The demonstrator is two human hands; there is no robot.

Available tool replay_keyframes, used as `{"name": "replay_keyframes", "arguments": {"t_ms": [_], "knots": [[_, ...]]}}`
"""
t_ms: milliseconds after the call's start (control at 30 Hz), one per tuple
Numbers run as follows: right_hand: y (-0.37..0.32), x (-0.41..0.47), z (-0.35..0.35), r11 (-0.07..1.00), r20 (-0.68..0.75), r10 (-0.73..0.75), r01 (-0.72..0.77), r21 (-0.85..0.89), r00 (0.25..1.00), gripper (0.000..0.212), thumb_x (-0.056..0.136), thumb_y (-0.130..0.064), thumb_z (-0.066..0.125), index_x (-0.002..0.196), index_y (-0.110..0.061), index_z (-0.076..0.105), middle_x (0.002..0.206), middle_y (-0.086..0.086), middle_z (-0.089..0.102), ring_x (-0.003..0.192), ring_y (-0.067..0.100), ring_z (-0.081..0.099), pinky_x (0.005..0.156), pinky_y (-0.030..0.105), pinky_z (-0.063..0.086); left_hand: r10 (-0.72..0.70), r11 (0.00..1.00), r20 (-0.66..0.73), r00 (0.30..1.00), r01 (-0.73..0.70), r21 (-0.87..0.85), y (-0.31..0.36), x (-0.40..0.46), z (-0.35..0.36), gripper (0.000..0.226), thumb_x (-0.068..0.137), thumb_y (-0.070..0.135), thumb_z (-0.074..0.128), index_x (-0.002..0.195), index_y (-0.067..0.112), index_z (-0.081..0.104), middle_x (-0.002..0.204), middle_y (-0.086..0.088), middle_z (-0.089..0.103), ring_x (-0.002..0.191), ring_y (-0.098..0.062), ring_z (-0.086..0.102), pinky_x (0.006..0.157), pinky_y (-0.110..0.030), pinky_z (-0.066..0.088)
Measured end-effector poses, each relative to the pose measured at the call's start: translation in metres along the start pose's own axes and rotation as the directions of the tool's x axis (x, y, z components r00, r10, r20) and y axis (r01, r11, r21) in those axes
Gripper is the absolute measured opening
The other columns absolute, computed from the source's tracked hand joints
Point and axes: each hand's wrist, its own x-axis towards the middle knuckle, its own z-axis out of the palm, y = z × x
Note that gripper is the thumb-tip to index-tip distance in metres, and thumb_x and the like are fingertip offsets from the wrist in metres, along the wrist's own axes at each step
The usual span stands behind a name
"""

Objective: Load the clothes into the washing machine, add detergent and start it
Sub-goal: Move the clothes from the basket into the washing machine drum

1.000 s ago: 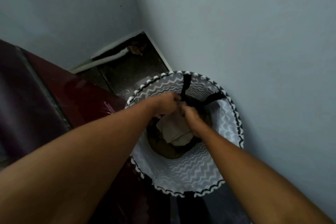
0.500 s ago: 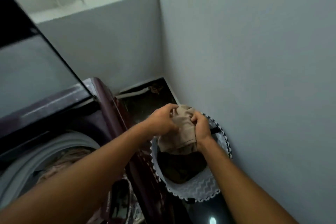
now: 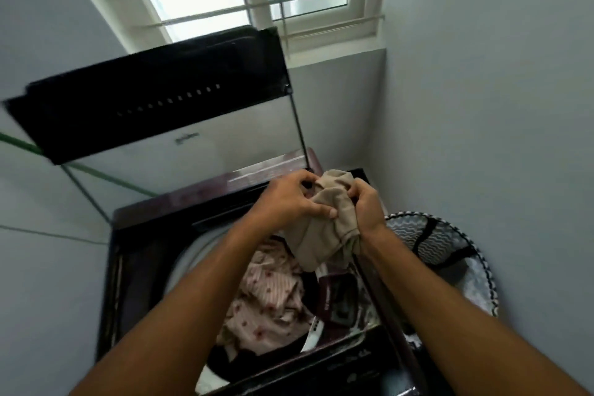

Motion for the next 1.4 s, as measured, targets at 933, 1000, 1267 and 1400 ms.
{"name": "replay_keyframes", "arguments": {"t_ms": [933, 1000, 1267, 1400], "knots": [[0.183, 0.005, 0.014, 0.227, -0.032, -0.074, -0.014, -0.974, 0.997, 0.009, 0.084, -0.016, 0.059, 0.093, -0.015, 0.063, 0.094, 0.004, 0.066, 0.09, 0.022, 0.061, 0.081, 0.032, 0.048, -0.341, 0.933, -0.019, 0.94, 0.335, -0.133, -0.207, -0.118, 0.021, 0.039, 0.09, 0.026, 0.069, 0.128, 0.027, 0.063, 0.12, 0.002, 0.067, 0.109, -0.014, 0.062, 0.094, -0.025, 0.048], [0.161, 0.005, 0.004, 0.067, 0.122, -0.187, 0.137, -0.988, 0.975, 0.009, 0.082, -0.015, 0.058, 0.087, -0.016, 0.065, 0.093, 0.002, 0.066, 0.091, 0.02, 0.061, 0.082, 0.032, 0.049, -0.287, 0.953, -0.027, 0.957, 0.283, -0.111, -0.197, -0.105, 0.03, 0.04, 0.091, 0.026, 0.067, 0.13, 0.026, 0.061, 0.123, 0.002, 0.062, 0.109, -0.011, 0.058, 0.089, -0.02, 0.042], [0.131, 0.002, -0.035, -0.576, 0.333, -0.253, 0.135, -0.807, 0.908, 0.065, 0.08, -0.023, 0.06, 0.142, -0.017, 0.04, 0.126, 0.011, 0.044, 0.111, 0.033, 0.045, 0.086, 0.043, 0.049, -0.33, 0.925, -0.282, 0.901, 0.368, 0.091, -0.188, -0.091, 0.059, 0.043, 0.09, 0.029, 0.062, 0.132, 0.024, 0.055, 0.132, -0.007, 0.04, 0.124, -0.028, 0.04, 0.105, -0.04, 0.039], [0.163, 0.017, -0.036, -0.368, 0.126, 0.055, 0.137, -0.92, 0.991, 0.073, 0.084, -0.017, 0.058, 0.149, -0.012, 0.025, 0.14, 0.02, 0.039, 0.128, 0.039, 0.039, 0.104, 0.045, 0.041, -0.37, 0.918, -0.179, 0.911, 0.389, 0.079, -0.216, -0.098, 0.064, 0.056, 0.089, 0.024, 0.063, 0.142, 0.023, 0.047, 0.142, -0.008, 0.035, 0.133, -0.029, 0.034, 0.11, -0.036, 0.033]]}}
